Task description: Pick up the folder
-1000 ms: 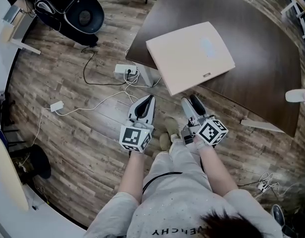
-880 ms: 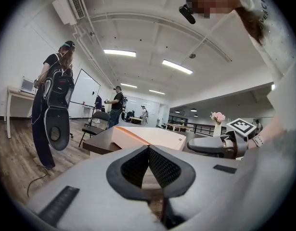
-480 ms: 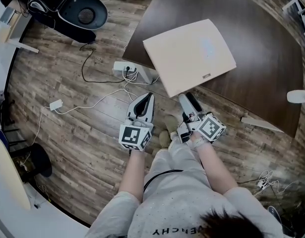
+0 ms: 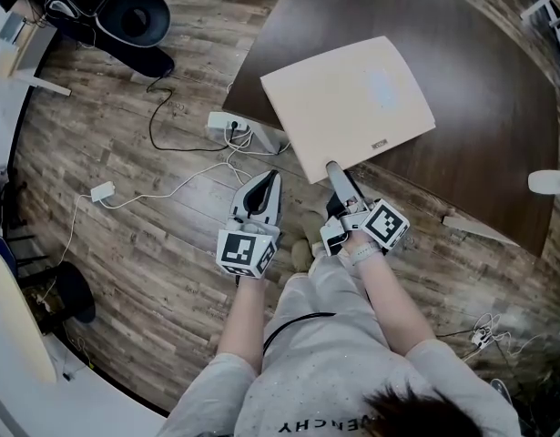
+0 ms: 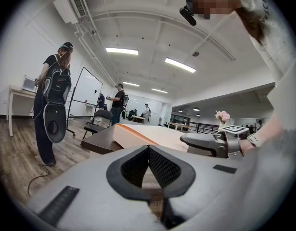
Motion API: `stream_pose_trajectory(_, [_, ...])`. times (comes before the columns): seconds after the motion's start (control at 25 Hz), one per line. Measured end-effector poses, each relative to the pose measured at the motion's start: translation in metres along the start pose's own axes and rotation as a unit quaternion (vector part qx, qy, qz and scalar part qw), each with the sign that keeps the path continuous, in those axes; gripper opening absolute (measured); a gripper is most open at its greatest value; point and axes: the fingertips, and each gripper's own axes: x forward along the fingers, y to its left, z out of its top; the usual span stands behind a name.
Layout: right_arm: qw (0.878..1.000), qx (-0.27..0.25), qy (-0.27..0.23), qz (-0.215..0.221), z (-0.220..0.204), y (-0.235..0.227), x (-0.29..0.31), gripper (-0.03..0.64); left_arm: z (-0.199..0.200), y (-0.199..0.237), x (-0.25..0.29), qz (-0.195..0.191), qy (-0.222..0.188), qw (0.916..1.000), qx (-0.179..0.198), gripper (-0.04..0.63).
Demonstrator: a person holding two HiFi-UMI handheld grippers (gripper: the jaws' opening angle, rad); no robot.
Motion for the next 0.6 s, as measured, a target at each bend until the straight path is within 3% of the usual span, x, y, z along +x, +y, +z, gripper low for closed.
stream_pose_trajectory(0.28, [0.999, 0.034, -0.003, -0.025, 0.0, -0.014, 0.011, 0.396, -0.003, 0.005, 0.002, 0.007, 0.004, 1.0, -0.003, -0.002])
stream_pose_trajectory(0.6, [0.998, 0.063, -0.01, -0.006, 0.003, -0.018, 0.036, 0.396, -0.006, 0.02, 0.012, 0.015, 0.007, 0.9998, -0.008, -0.002])
